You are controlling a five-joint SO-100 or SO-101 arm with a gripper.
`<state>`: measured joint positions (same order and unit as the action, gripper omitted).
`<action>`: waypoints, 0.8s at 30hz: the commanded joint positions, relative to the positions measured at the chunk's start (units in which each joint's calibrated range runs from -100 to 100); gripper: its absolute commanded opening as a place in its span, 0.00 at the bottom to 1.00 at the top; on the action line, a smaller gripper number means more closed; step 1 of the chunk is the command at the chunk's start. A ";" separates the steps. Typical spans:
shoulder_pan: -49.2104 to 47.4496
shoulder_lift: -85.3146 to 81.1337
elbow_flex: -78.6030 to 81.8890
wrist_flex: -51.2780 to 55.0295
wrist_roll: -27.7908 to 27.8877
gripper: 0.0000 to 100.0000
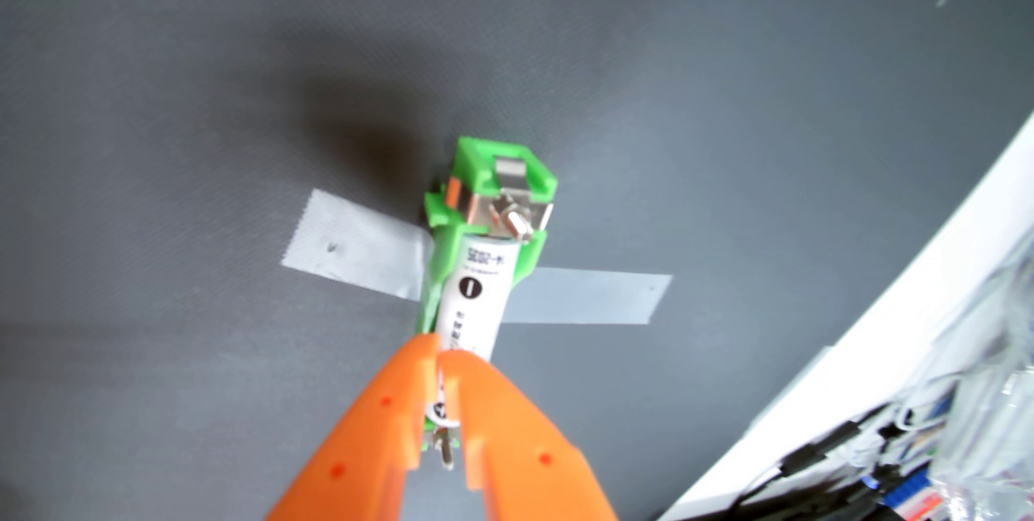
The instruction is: Insert Battery
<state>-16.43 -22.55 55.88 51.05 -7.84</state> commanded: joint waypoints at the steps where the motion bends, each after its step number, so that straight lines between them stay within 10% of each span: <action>1: -0.69 -8.18 1.44 1.20 0.01 0.02; 24: 1.79 -25.77 19.18 0.61 0.01 0.02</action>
<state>-14.95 -47.59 74.95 52.05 -8.05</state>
